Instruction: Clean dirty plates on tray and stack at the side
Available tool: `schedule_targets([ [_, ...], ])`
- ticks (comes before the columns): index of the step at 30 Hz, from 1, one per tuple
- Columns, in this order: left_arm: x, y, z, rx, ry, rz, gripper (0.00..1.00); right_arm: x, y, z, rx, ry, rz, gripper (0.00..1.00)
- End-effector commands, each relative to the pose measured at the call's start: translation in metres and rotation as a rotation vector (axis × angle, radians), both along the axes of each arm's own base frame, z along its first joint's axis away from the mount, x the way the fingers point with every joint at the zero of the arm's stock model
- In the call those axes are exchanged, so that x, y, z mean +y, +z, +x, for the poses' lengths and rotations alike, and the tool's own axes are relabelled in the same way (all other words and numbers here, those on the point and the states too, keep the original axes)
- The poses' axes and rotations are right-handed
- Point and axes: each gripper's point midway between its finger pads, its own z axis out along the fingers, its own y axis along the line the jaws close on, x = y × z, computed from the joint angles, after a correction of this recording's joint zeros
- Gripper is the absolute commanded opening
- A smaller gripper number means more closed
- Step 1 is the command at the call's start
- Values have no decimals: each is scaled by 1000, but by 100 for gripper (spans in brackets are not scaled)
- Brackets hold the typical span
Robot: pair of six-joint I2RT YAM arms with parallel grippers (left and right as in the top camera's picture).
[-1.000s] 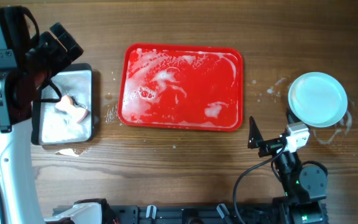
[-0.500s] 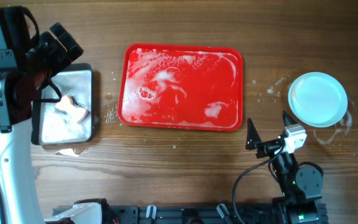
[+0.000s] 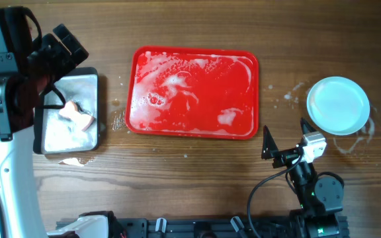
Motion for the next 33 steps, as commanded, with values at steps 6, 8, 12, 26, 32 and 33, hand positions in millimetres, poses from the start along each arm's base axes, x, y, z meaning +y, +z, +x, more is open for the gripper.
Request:
schedule_targets([
  [6, 6, 0, -11, 10, 33, 17, 100, 3, 3, -1, -9, 19, 19, 100],
  [8, 4, -3, -19, 4, 28, 18, 100, 3, 3, -1, -9, 19, 19, 100],
  [12, -1, -12, -30, -99, -1, 14, 100, 3, 3, -1, -9, 19, 19, 100],
  [26, -23, -102, -81, -650, -262, 236, 100, 3, 3, -1, -9, 19, 20, 100],
  [32, -23, -156, -82, -731, -255, 256, 100, 3, 3, -1, -9, 19, 19, 100],
  [33, -22, -165, -81, -733, -252, 260, 100, 3, 3, -1, -9, 19, 19, 100],
])
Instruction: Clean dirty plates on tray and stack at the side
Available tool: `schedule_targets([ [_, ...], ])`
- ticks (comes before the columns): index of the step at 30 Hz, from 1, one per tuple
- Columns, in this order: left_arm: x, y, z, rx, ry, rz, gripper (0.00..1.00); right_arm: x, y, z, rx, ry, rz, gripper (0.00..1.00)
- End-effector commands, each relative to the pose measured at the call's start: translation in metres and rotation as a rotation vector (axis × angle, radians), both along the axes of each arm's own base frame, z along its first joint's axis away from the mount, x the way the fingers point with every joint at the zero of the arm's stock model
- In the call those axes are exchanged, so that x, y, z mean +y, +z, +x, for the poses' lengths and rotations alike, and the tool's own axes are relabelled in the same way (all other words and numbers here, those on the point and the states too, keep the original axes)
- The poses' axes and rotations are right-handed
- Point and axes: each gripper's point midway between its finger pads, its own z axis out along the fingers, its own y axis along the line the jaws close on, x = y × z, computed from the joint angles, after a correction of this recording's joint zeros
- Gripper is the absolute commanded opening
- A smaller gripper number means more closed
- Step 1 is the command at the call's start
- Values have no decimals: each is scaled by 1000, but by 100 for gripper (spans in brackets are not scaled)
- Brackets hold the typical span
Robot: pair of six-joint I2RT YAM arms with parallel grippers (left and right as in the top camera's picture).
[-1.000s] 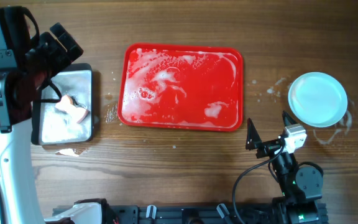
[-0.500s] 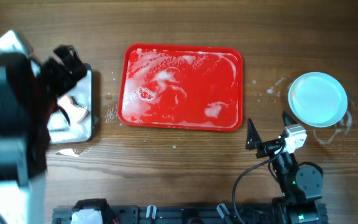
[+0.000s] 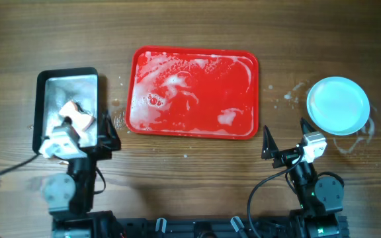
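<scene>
The red tray (image 3: 194, 125) lies mid-table, smeared with white soap foam, and no plate is on it. A pale blue plate (image 3: 338, 104) rests on the table at the right, with water spots around it. A pink-white sponge (image 3: 77, 116) lies in the metal tin (image 3: 51, 89) at the left. My left gripper (image 3: 92, 135) is drawn back near the front edge, over the tin's near end, open and empty. My right gripper (image 3: 286, 135) stands open and empty in front of the tray's right corner, apart from the plate.
Foam and water drops mark the wood between tin and tray (image 3: 118, 120) and near the plate (image 3: 290, 96). Both arm bases and their cables occupy the front edge.
My left arm was stretched out over the far left of the table beside the tin. It now sits folded back at the front edge. Sponge, tray, plate and right arm have not moved.
</scene>
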Motion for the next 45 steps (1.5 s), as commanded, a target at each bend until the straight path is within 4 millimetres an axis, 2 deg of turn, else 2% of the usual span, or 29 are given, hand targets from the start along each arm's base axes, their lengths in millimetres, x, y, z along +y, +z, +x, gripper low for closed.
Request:
schedule_targets([
  [1, 0, -32, 1, -4, -7, 37, 100, 3, 2, -1, -11, 19, 12, 100],
  [5, -5, -47, 0, -1, -29, 106, 100, 3, 2, -1, -11, 19, 12, 100],
  [17, -2, -75, -3, 45, -13, 103, 100, 3, 2, -1, -11, 19, 12, 100],
  [45, -2, -71, -3, 24, -10, 104, 100, 3, 2, -1, -11, 19, 13, 100],
])
